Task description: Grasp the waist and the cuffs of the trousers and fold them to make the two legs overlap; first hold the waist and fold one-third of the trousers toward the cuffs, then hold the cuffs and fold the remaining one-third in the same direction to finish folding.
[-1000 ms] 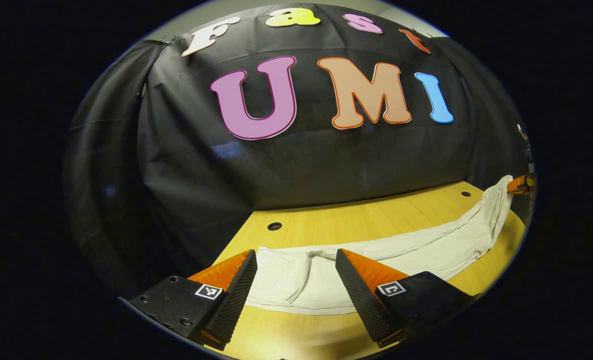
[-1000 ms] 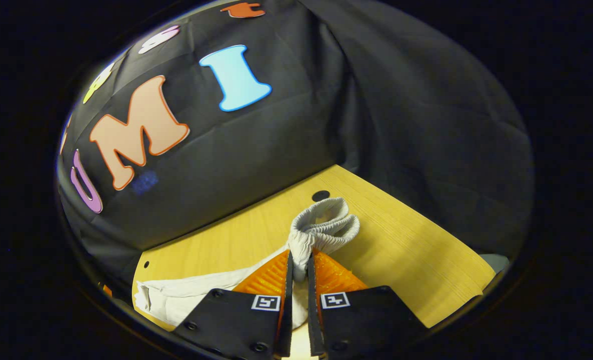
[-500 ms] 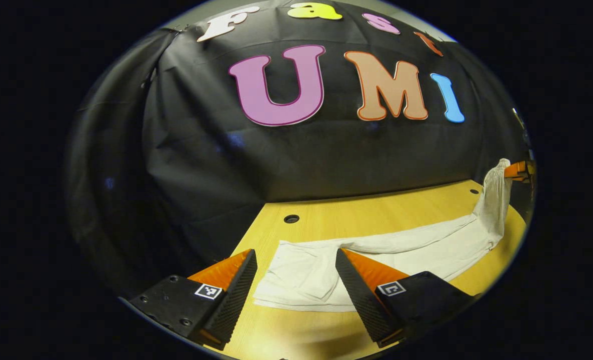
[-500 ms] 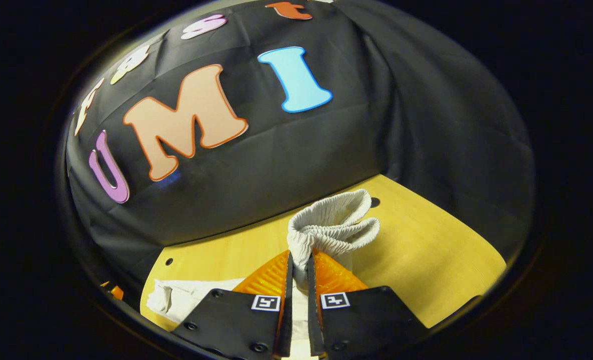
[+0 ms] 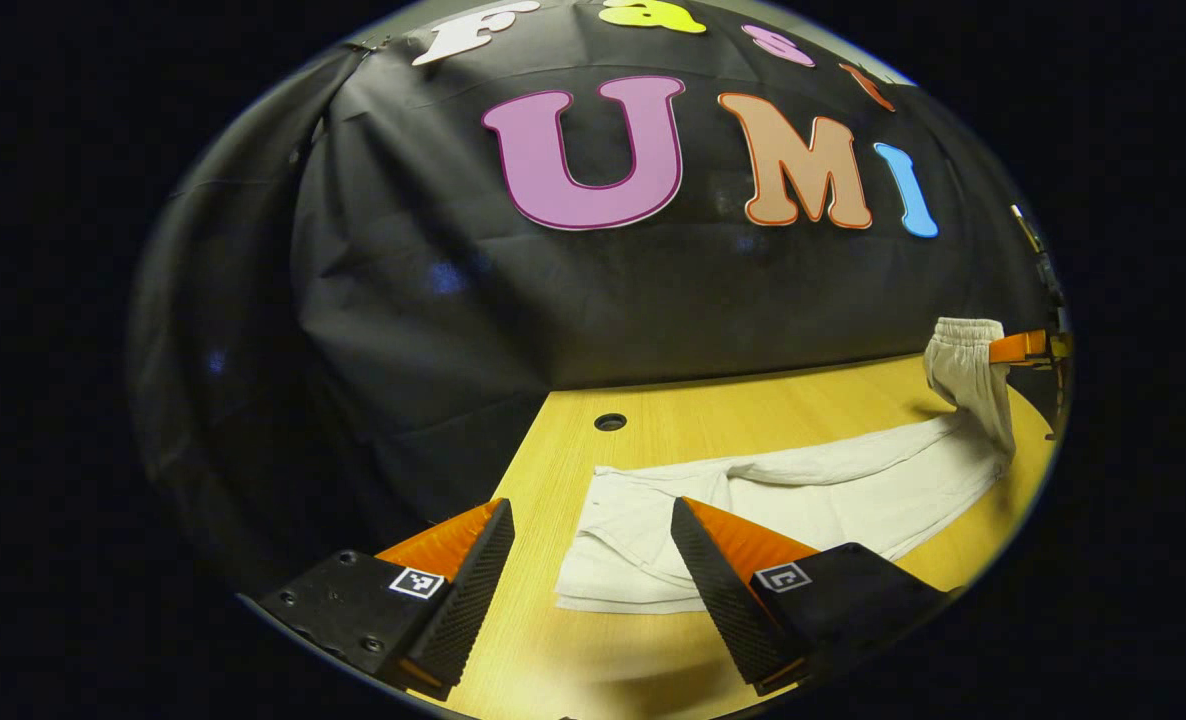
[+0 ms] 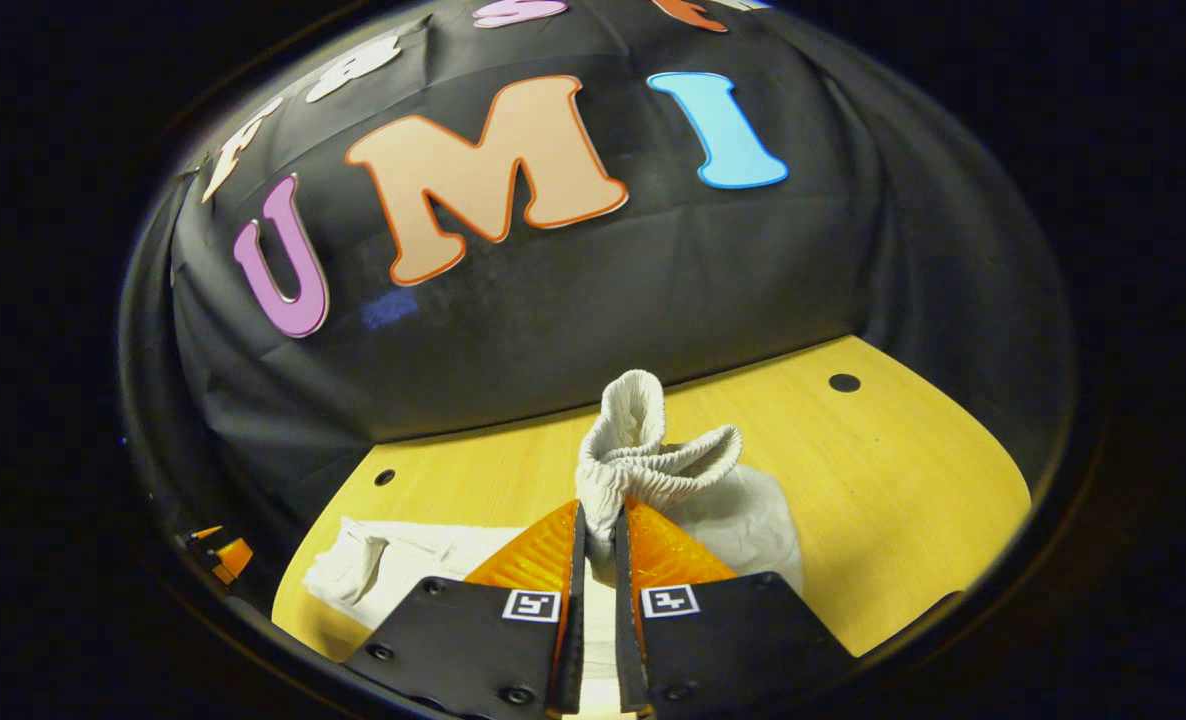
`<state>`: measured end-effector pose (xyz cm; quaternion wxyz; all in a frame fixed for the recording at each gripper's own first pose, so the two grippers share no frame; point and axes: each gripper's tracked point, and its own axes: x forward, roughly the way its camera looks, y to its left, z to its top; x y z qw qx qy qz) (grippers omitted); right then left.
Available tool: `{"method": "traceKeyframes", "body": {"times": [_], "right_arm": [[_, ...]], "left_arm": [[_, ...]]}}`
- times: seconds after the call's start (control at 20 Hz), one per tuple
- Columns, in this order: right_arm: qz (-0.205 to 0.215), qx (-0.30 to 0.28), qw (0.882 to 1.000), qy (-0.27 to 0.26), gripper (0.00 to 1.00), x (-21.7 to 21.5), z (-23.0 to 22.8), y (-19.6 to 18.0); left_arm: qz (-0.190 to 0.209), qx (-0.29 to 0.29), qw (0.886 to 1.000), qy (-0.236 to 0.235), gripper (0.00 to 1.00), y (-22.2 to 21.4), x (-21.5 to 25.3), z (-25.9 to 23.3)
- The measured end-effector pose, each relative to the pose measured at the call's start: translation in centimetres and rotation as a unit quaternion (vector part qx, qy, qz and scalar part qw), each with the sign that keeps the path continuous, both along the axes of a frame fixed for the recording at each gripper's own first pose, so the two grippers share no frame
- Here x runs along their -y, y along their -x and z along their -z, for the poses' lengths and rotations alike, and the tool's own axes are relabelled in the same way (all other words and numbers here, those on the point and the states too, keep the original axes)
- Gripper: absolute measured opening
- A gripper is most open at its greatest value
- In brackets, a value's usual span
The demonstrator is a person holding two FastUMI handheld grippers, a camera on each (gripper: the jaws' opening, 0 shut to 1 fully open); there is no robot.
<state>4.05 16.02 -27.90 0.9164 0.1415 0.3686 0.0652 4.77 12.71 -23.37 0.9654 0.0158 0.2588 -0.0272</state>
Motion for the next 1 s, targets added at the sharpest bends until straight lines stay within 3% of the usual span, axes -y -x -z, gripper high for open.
{"method": "traceKeyframes", "body": {"times": [0.3,0.5,0.55,0.6,0.65,0.8,0.9,1.0], "right_arm": [[-0.071,-0.029,0.996,0.038,0.16,-4.2,4.7,3.5],[-0.122,-0.056,0.988,0.073,0.19,-5.3,7.4,7.2],[-0.134,-0.064,0.986,0.076,0.19,-5.5,7.9,8.0],[-0.146,-0.074,0.984,0.071,0.19,-6.1,8.3,9.1],[-0.149,-0.073,0.984,0.071,0.29,-6.3,7.9,9.7],[-0.152,-0.054,0.985,0.064,0.99,-6.6,6.6,9.7],[-0.147,-0.049,0.986,0.069,0.92,-6.2,5.7,10.2],[-0.139,-0.046,0.986,0.075,0.91,-5.4,5.1,10.2]], "left_arm": [[0.000,-0.013,1.000,0.008,0.96,-0.1,-1.8,1.6],[-0.001,-0.027,0.999,0.027,0.96,-0.3,-2.1,3.2],[-0.002,-0.033,0.999,0.033,1.00,-0.4,-2.1,3.9],[-0.003,-0.040,0.998,0.039,0.96,-0.5,-2.1,4.7],[-0.004,-0.046,0.998,0.047,0.96,-0.7,-1.9,5.4],[-0.003,-0.062,0.995,0.076,0.97,-1.1,-1.0,7.3],[-0.005,-0.075,0.993,0.092,0.97,-1.2,-0.7,8.7],[-0.009,-0.090,0.991,0.101,0.97,-1.4,-0.5,10.3]]}}
